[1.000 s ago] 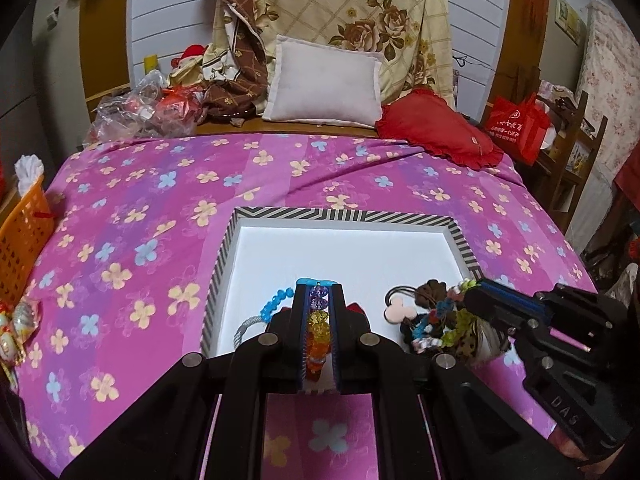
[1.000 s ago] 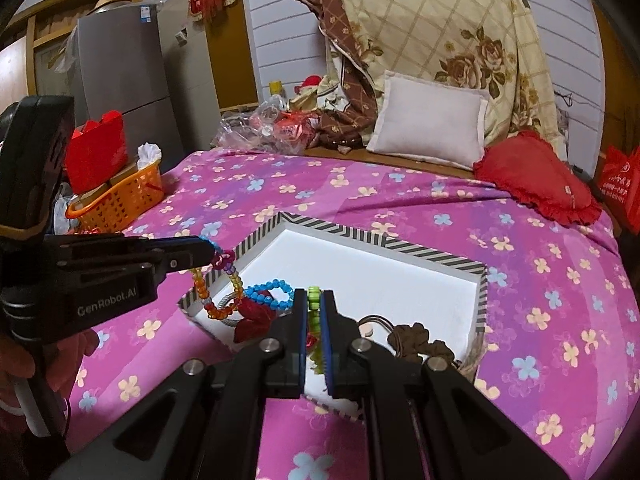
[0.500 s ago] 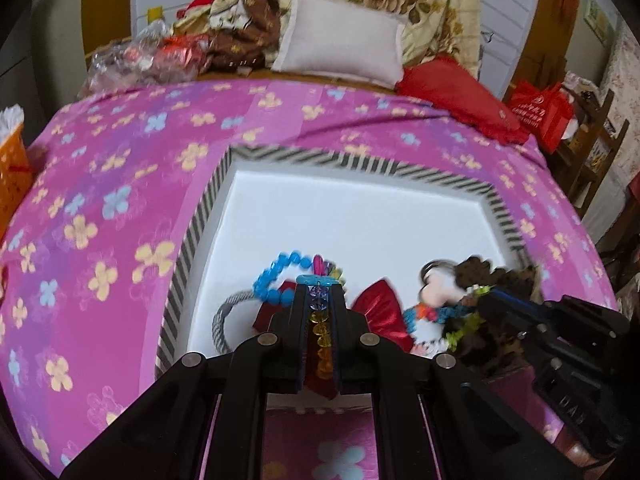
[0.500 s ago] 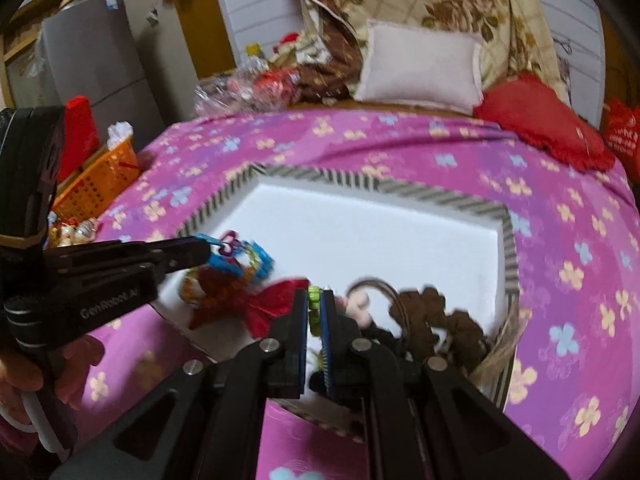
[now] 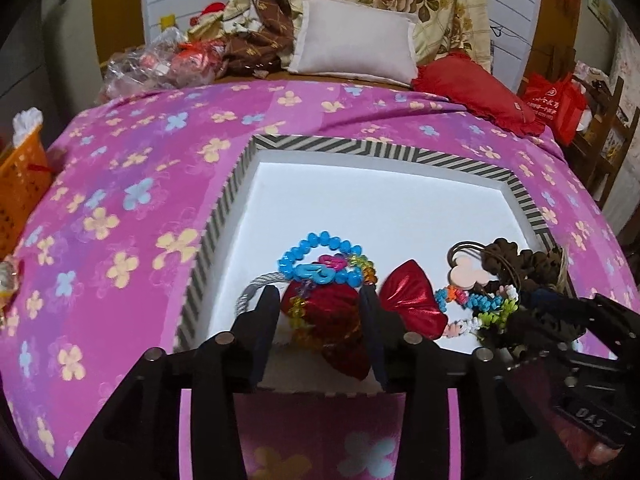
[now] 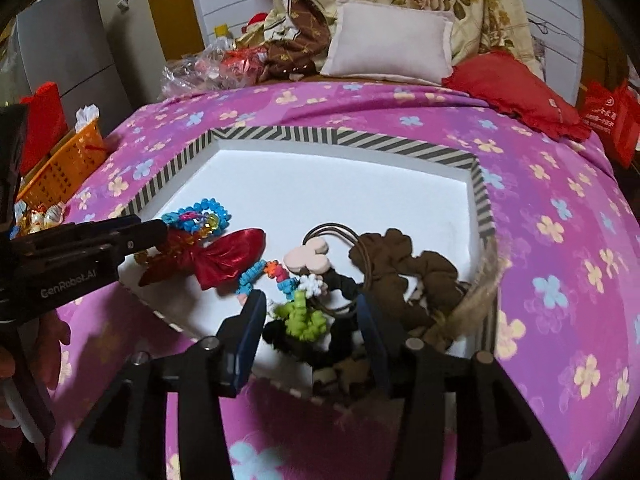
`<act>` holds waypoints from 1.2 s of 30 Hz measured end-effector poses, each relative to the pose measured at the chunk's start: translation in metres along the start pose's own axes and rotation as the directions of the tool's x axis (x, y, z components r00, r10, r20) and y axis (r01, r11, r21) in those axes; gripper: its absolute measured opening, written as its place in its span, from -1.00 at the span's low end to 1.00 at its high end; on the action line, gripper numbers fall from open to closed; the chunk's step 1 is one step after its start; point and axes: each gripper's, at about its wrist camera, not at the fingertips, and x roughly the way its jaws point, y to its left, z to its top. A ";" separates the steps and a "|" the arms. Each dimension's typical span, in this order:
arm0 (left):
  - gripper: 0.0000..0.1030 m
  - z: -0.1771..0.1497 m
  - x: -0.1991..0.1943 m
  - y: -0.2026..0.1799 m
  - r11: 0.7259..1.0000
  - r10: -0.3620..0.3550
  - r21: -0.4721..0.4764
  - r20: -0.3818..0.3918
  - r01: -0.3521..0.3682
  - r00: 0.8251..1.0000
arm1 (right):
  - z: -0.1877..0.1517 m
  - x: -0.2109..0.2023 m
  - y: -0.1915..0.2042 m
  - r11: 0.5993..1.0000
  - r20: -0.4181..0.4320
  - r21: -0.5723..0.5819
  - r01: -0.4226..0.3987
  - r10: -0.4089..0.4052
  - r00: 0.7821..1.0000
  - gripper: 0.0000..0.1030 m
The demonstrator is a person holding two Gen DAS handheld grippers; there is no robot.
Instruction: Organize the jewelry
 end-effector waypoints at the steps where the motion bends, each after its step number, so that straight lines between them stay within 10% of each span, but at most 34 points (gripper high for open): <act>1: -0.33 -0.001 -0.003 0.001 1.000 0.003 -0.004 0.003 -0.003 1.000 | -0.001 -0.005 0.000 1.000 0.007 0.004 -0.001 0.001 1.000 -0.03; 10: -0.33 -0.021 -0.045 0.004 0.999 0.025 -0.047 0.046 -0.023 0.999 | -0.022 -0.054 0.014 1.000 0.087 0.027 0.016 -0.018 0.996 0.39; 36: -0.33 -0.069 -0.153 -0.006 0.991 0.130 -0.062 0.199 -0.120 0.971 | -0.055 -0.129 0.046 0.995 0.170 0.058 0.081 -0.090 0.981 0.73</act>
